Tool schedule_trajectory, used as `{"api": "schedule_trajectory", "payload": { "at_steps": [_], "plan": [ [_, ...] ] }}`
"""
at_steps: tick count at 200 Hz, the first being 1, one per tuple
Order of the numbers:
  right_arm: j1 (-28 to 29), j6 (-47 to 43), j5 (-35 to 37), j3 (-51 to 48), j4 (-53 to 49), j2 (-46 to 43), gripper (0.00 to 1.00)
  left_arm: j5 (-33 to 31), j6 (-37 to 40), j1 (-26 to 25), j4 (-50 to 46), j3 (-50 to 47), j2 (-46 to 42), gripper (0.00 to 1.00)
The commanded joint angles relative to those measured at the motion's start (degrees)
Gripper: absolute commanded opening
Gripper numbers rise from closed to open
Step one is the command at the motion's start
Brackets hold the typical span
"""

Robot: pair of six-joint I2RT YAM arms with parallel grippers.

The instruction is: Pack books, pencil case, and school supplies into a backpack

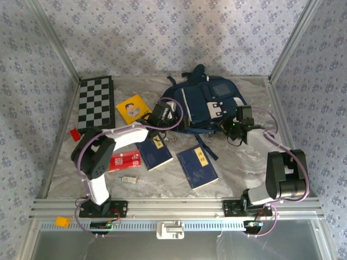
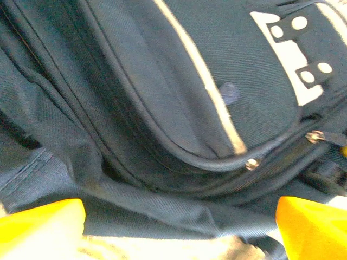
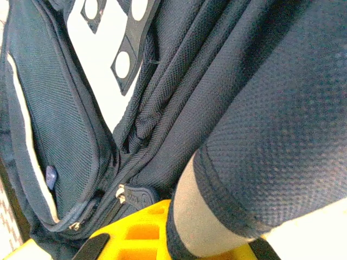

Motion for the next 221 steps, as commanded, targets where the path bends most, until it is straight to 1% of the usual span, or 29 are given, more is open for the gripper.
{"api": "schedule_trajectory", "payload": {
  "at_steps": [1,21,44,64,88,103,118,139,155,170,221],
  "plan": [
    [0.6,4.7,1.7,0.5,3.5,-3.5,0.0,0.0,3.4,-2.2,-2.9,-1.6,-6.1,0.87],
    [1.2,6.5,2.5,0.8,3.3,-4.9,0.0,-2.4,3.8,-5.6,-6.2,-2.0,-8.4,0.83],
    [1.9,7.8,3.0,1.1,3.1,-5.7,0.0,-3.8,2.5,-10.2,-6.2,-1.9,-8.2,0.78],
    [2.1,9.9,2.9,1.2,3.0,-6.0,0.0,-4.6,1.6,-14.1,-4.8,-0.4,-5.5,0.74],
    [2.9,11.5,3.1,1.3,3.4,-6.6,0.0,-6.8,3.8,-17.8,-4.7,4.5,0.0,0.69],
    [3.6,11.6,4.0,2.3,2.0,-6.6,0.0,-10.2,5.7,-19.5,-3.6,6.5,3.0,0.67],
    [4.1,11.7,4.4,2.4,2.2,-6.8,0.0,-11.7,7.0,-20.2,-2.3,8.5,5.9,0.66],
    [4.7,11.8,4.8,2.7,1.9,-6.7,0.0,-14.0,6.7,-20.4,-1.2,10.8,9.7,0.62],
    [5.0,11.8,5.0,2.9,1.7,-6.7,0.0,-17.0,6.0,-20.4,-0.5,11.8,12.0,0.59],
    [4.9,11.8,4.8,2.9,1.7,-6.7,0.0,-20.1,4.6,-20.2,-1.7,13.0,13.8,0.58],
    [5.4,11.9,4.5,2.5,2.2,-6.3,0.0,-21.6,5.5,-20.0,-1.6,18.3,19.3,0.5]
  ]
}}
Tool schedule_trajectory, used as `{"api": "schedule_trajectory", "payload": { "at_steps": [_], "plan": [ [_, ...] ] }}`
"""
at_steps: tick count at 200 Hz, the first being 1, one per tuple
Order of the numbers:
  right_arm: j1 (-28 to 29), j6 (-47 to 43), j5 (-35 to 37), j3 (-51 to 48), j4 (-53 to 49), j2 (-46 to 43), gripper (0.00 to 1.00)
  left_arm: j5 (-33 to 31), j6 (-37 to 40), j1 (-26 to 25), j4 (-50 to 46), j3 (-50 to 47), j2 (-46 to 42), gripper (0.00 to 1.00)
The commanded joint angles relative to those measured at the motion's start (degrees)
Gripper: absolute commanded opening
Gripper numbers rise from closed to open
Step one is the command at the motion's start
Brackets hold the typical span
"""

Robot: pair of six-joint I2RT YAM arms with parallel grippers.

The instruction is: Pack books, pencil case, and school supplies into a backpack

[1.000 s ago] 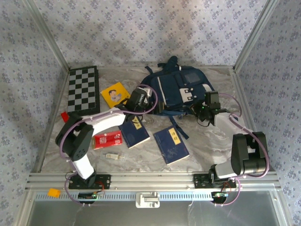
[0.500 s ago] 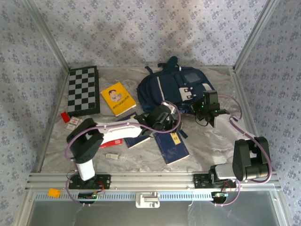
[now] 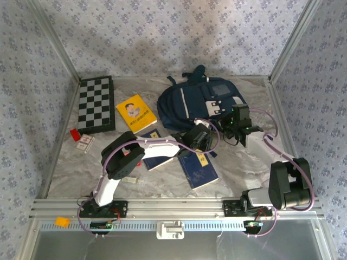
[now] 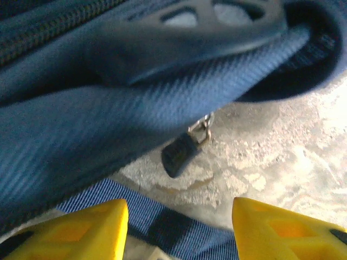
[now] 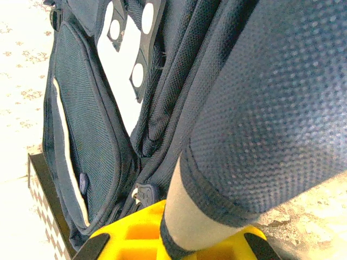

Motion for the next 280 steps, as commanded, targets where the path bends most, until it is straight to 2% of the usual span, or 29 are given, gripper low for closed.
{"api": "schedule_trajectory", "payload": {
  "at_steps": [1,24,49,98,198,233,248,262,280],
  "plan": [
    [0.8,0.8,-0.4,2.3,2.2,-1.5,0.0,-2.4,0.7,0.3,0.4,4.1,2.4,0.5],
    [0.9,0.7,-0.1,1.8,2.2,-1.7,0.0,-4.0,-0.2,0.9,-0.4,6.3,4.1,0.41],
    [0.4,0.7,-0.8,0.8,2.7,-1.9,0.0,-2.8,0.5,1.4,2.1,6.7,4.9,0.32],
    [-0.2,-0.1,-1.5,0.5,2.6,-1.8,0.0,-1.8,3.9,1.8,5.1,5.6,3.8,0.0],
    [-2.5,-3.7,-3.0,2.9,0.1,-1.4,0.0,-0.6,6.8,3.7,8.6,-4.6,-3.3,0.0],
    [-2.0,-2.9,-3.0,2.7,0.9,-1.6,0.0,3.5,8.5,4.1,12.1,-6.7,-4.3,0.0],
    [-1.8,-1.9,-3.8,2.7,1.5,-1.4,0.0,7.1,9.1,3.8,14.7,-6.9,-3.7,0.0],
    [-1.6,-1.9,-3.5,3.1,1.3,-1.6,0.0,6.6,9.1,3.0,16.9,-7.2,-3.0,0.11],
    [-1.1,-2.0,-2.9,3.8,0.8,-1.9,0.0,2.5,9.6,2.0,19.1,-7.2,-2.0,0.26]
  ]
}}
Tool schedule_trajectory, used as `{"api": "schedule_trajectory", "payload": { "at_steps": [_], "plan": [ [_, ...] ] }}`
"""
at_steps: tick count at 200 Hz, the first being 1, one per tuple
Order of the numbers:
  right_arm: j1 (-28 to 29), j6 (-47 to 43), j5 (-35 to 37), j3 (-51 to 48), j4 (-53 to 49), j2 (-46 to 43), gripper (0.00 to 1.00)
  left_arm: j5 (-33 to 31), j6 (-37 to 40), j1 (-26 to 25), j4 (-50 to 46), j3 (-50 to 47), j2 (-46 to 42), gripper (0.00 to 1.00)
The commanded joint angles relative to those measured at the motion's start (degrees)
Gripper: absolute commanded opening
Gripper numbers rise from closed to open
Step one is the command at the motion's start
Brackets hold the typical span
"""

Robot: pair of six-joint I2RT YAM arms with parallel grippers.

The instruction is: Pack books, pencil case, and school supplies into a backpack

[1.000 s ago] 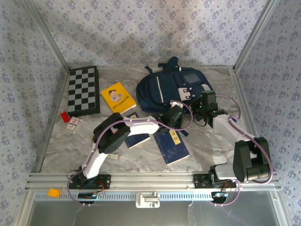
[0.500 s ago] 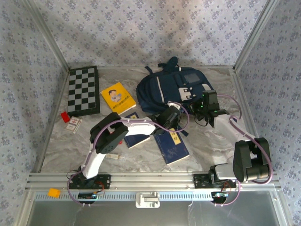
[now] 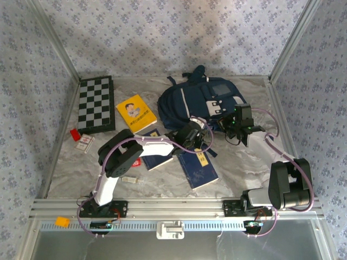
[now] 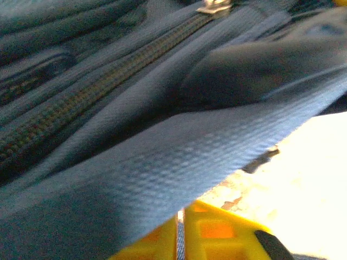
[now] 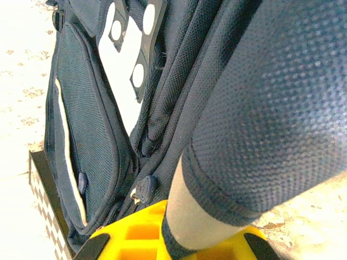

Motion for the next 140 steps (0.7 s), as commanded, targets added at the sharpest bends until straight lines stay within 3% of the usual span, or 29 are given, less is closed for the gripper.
{"api": "schedule_trajectory", "payload": {
  "at_steps": [1,16,65,74,93,140],
  "plan": [
    [0.7,0.0,-0.9,3.6,1.2,-1.8,0.0,-1.8,1.2,-1.5,6.2,0.0,-0.2,0.27],
    [0.8,0.0,-0.7,3.9,0.7,-2.0,0.0,-4.2,1.6,-1.7,7.5,0.6,1.0,0.36],
    [1.9,0.3,-0.6,3.8,0.8,-2.3,0.0,-11.9,0.6,-1.9,10.1,2.3,5.1,0.38],
    [2.3,0.4,-0.3,3.7,0.8,-2.5,0.0,-12.7,0.5,-1.6,11.0,2.7,5.5,0.36],
    [2.6,0.7,0.1,2.8,1.0,-3.0,0.0,-11.8,2.1,-1.6,15.9,2.5,5.5,0.22],
    [2.7,0.5,0.2,1.6,1.5,-2.5,0.0,-8.3,4.6,-1.8,22.3,2.6,5.2,0.23]
  ]
}}
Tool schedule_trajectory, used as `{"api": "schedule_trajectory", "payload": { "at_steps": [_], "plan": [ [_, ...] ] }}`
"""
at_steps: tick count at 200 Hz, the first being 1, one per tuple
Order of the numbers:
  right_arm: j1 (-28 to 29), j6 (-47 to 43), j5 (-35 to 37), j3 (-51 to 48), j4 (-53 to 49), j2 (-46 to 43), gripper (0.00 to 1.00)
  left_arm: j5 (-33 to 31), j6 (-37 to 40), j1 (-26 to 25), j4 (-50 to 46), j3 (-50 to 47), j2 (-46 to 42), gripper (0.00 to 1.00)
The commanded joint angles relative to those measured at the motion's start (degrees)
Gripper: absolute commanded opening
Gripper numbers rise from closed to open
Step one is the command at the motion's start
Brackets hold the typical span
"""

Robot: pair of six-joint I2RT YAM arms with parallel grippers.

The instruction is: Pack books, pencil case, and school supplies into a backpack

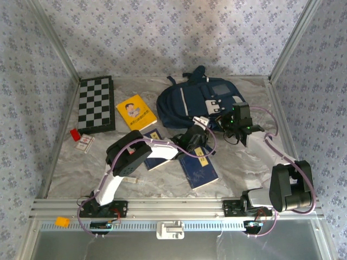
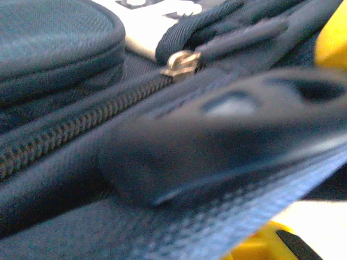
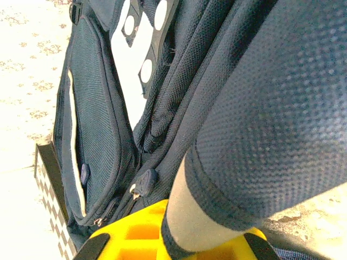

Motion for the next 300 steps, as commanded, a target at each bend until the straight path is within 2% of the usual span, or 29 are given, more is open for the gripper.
{"api": "schedule_trajectory", "payload": {
  "at_steps": [1,16,55,98,214,235,263,278,300],
  "plan": [
    [0.7,0.2,-0.8,0.5,2.3,-1.3,0.0,1.5,2.5,0.0,7.6,2.0,-0.1,0.23],
    [1.0,0.1,-0.8,0.4,2.4,-1.0,0.0,1.9,3.4,0.0,7.9,2.2,-0.3,0.21],
    [0.8,-0.3,-0.7,0.3,2.4,-0.4,0.0,0.5,3.4,0.4,5.8,1.5,-1.6,0.0],
    [-0.5,-1.5,-1.3,1.4,1.1,-0.9,0.0,-0.2,2.7,1.2,4.8,-2.3,-4.4,0.0],
    [-4.3,-3.3,-4.2,3.2,-0.2,-0.6,0.0,4.4,1.5,4.3,2.6,-12.5,-11.4,0.0],
    [-5.6,-4.4,-5.3,4.1,-0.4,1.1,0.0,5.8,1.1,5.5,-0.1,-13.8,-13.0,0.0],
    [-7.9,-6.2,-5.8,6.4,-0.4,4.6,0.0,11.0,1.6,6.2,-3.3,-14.7,-15.1,0.0],
    [-8.6,-7.4,-7.2,8.7,-0.1,7.6,0.0,8.7,0.1,5.6,-7.5,-13.2,-15.7,0.0],
    [-8.5,-9.5,-8.2,13.5,-1.8,12.4,0.02,10.8,-2.0,4.8,-10.5,-10.9,-15.9,0.0]
  ]
}}
